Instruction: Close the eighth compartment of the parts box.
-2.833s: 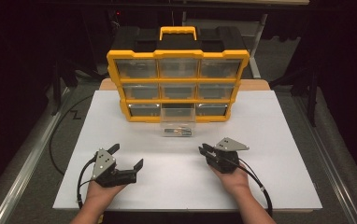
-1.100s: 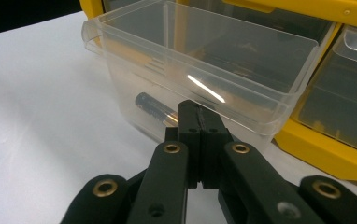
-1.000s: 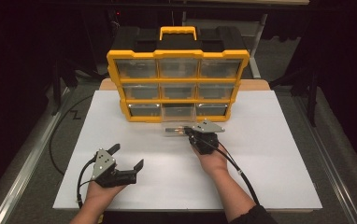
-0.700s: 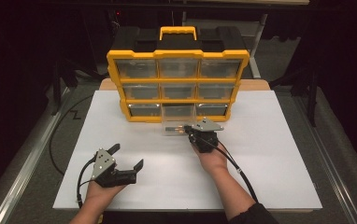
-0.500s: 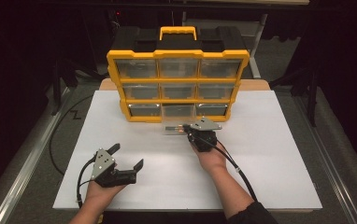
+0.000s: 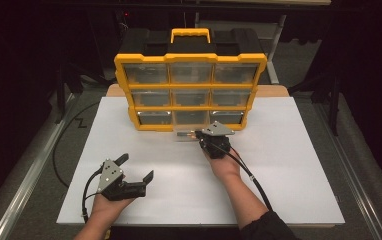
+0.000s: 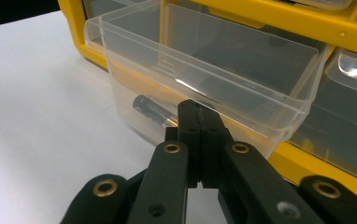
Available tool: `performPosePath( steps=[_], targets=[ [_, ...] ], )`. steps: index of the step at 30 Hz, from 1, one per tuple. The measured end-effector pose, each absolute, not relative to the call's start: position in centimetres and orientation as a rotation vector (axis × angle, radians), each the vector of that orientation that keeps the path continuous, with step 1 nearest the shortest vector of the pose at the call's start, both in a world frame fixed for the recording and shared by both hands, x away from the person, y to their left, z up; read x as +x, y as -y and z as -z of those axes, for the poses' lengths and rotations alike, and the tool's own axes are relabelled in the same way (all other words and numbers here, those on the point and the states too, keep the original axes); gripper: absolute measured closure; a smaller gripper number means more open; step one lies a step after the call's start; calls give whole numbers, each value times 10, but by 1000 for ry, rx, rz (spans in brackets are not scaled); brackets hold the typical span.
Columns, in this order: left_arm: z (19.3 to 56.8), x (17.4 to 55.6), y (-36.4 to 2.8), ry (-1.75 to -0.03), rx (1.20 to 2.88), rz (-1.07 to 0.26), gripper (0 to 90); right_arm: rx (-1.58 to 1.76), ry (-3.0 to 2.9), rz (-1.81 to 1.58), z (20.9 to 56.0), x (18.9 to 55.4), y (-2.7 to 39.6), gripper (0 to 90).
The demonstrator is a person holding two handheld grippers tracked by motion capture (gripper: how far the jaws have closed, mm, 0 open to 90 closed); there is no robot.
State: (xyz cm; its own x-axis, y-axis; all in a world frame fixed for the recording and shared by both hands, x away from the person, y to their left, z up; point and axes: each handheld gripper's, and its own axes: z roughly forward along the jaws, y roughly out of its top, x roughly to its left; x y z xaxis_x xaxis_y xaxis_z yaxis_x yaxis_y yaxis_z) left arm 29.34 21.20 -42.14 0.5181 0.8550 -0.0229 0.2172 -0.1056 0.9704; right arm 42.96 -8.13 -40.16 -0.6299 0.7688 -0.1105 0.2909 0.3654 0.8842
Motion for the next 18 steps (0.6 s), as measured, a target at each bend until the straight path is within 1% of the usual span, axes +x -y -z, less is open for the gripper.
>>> performPosePath(
  steps=[18],
  targets=[
    [421, 294, -212, -926, 1615, -700, 4, 914, -2104, -1188, 401, 445, 76, 900]
  ],
)
